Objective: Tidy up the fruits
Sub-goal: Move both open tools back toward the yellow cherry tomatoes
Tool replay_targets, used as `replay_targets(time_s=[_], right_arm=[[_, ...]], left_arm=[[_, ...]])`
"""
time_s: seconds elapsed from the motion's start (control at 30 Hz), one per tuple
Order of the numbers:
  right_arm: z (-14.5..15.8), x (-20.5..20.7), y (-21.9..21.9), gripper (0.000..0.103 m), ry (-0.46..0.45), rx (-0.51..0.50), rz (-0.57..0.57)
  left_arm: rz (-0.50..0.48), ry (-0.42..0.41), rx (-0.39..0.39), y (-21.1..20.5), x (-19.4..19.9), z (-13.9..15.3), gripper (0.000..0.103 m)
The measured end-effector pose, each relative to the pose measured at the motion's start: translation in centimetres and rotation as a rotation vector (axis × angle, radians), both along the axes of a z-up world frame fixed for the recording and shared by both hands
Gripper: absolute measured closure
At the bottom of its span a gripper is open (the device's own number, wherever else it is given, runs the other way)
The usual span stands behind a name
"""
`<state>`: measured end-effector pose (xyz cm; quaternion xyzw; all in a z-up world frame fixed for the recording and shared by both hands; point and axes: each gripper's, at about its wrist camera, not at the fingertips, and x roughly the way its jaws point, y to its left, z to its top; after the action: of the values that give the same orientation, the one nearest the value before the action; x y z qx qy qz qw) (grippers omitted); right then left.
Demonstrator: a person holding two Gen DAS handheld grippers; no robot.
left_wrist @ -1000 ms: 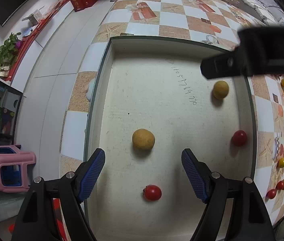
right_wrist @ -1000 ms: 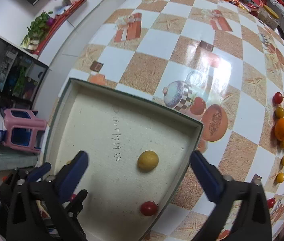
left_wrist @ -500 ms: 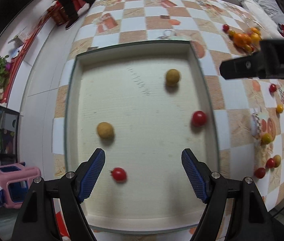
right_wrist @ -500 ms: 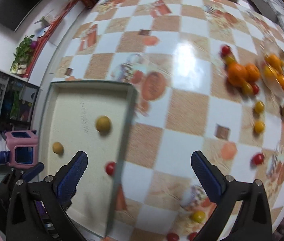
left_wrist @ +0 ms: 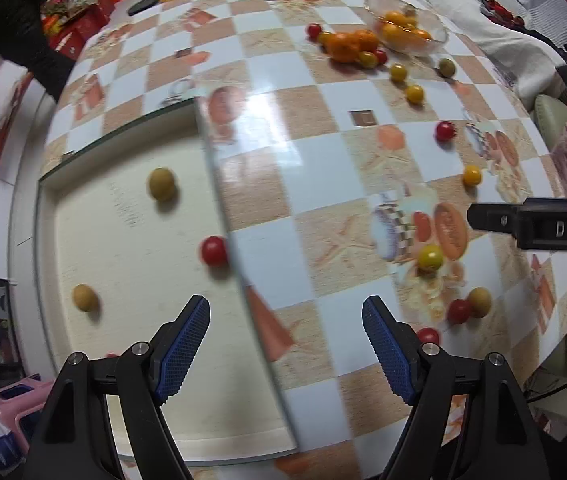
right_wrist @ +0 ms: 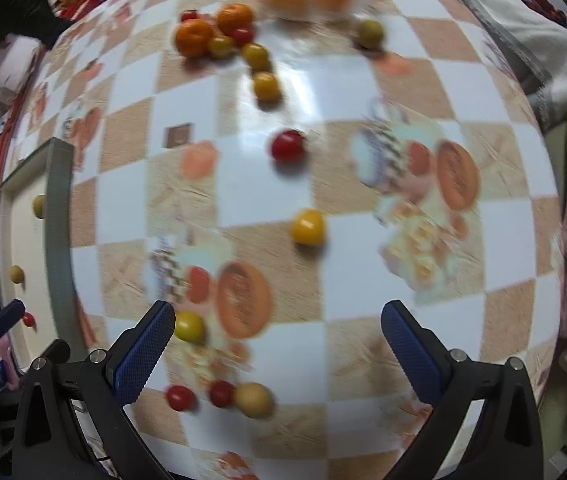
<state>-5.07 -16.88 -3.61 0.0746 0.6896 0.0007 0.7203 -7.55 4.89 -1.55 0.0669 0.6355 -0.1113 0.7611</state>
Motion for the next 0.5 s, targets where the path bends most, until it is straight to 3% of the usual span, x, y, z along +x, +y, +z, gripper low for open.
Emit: replay_targets(time_s=[0.23,0.5], right_arm=[[-0.4,-1.3,-3.3,0.000,0.011,-0.017,-0.039],[-0.9,1.3,-3.6,0.002,-0.025,-0.005,0.016]], left_arm=[[-0.044,0.036,-0.023,-4.7,0.3,-1.4,0.023],[-0.077,0.047,-0.034,-7.6,0.2,-2.9,0.023]])
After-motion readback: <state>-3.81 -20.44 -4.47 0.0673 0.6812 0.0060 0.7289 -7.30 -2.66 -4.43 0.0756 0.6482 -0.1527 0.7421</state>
